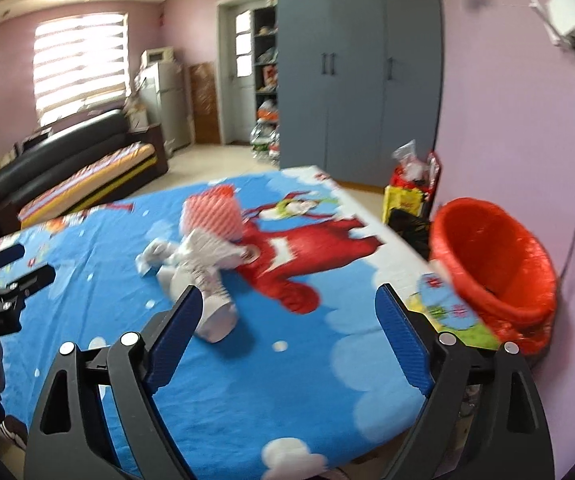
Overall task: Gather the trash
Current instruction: 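Move both tools back over the remaining trash on the bed, then grasp the printed white paper bag with the right tool while the left tool grasps the rolled white tissue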
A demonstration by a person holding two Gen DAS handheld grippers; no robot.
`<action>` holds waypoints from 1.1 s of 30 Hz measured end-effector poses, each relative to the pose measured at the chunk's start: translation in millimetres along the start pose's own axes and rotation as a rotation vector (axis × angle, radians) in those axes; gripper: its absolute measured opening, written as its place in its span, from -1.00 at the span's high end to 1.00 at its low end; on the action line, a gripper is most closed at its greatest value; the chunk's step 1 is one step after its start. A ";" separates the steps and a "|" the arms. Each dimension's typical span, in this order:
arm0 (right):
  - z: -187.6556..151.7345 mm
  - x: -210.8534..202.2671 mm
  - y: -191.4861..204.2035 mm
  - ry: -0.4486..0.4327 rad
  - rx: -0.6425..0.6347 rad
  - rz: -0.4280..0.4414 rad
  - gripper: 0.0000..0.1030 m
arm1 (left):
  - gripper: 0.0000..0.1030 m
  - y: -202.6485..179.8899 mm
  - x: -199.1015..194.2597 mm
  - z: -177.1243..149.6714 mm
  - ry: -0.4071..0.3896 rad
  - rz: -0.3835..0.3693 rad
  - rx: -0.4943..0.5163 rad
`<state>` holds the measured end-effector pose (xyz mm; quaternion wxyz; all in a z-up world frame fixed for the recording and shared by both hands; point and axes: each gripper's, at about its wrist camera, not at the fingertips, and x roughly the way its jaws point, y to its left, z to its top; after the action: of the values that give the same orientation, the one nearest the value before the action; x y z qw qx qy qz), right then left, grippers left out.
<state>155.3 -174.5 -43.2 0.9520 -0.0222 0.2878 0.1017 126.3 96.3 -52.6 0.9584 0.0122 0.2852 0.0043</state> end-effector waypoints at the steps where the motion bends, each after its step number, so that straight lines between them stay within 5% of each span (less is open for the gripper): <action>1: -0.7 3.8 3.3 0.009 -0.004 0.006 -0.61 | -0.91 3.8 1.8 -1.7 0.007 -0.005 -0.006; 17: -12.4 82.2 42.1 0.150 -0.052 0.087 -0.61 | -0.89 21.0 45.3 -15.2 0.056 -0.006 -0.041; 24: -11.1 114.5 58.8 0.194 -0.072 0.126 -0.61 | -0.90 25.0 55.3 -17.7 0.045 -0.095 -0.044; 31: -10.3 136.4 62.5 0.225 -0.059 0.166 -0.61 | -0.90 28.7 67.0 -18.3 0.077 -0.108 -0.071; 33: -11.9 139.3 60.9 0.230 -0.063 0.173 -0.48 | -0.90 27.5 68.7 -18.4 0.082 -0.099 -0.054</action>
<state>249.6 -91.0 -129.1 0.8993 -0.0389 0.3923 0.1892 173.7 125.2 -104.8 0.9449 -0.0280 0.3243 -0.0348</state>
